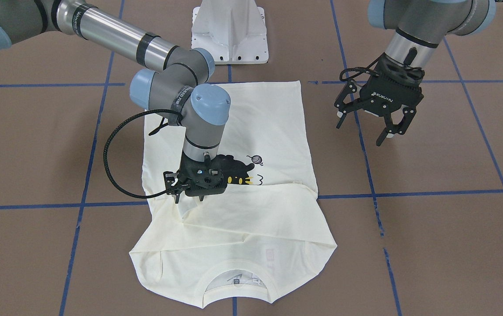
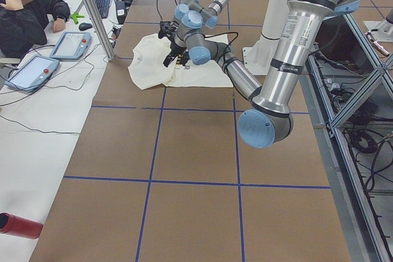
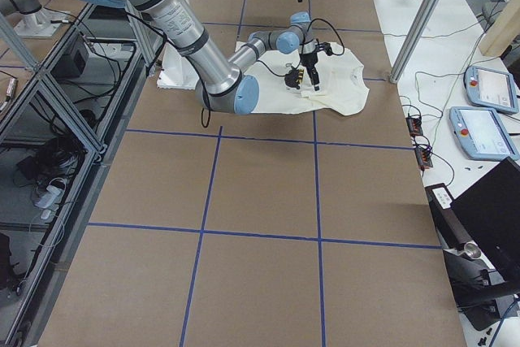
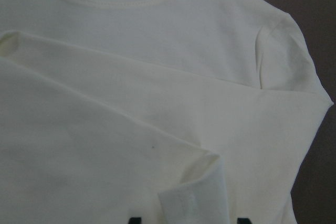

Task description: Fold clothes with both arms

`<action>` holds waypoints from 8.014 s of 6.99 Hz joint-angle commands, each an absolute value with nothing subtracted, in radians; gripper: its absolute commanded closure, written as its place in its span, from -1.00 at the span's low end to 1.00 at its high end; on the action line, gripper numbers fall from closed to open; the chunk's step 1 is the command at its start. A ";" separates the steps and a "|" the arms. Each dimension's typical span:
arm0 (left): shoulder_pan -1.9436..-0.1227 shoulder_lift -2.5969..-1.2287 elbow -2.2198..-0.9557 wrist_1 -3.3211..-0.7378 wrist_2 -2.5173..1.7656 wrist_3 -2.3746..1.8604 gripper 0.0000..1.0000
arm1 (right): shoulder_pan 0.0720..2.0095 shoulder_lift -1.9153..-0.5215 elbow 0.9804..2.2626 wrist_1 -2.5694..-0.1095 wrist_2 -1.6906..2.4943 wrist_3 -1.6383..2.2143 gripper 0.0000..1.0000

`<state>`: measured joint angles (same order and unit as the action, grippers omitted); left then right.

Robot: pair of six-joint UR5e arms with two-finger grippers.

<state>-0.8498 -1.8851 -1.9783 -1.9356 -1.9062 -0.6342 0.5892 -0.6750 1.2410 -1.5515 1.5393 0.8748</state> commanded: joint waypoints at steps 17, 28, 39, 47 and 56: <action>-0.478 -1.721 -2.177 -1.948 -1.677 -1.376 -1.00 | 0.571 -1.531 2.132 -1.040 1.771 1.458 -0.98; -0.100 -1.657 -2.056 -1.951 -1.407 -1.813 -0.14 | 0.311 -1.555 2.247 -1.266 1.433 1.795 -1.00; -0.061 -1.667 -2.036 -1.953 -1.407 -1.815 0.08 | 0.310 -1.557 2.244 -1.266 1.420 1.796 -1.00; -0.064 -1.663 -2.046 -1.947 -1.416 -1.802 0.20 | 0.310 -1.557 2.244 -1.264 1.417 1.796 -1.00; -0.086 -1.667 -2.039 -1.944 -1.416 -1.759 0.37 | 0.304 -1.555 2.244 -1.261 1.417 1.796 -1.00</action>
<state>-0.0842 -1.6669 -2.0380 -1.9436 -1.4155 -1.7685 0.3038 -1.5554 2.2442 -1.2610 1.4174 1.7963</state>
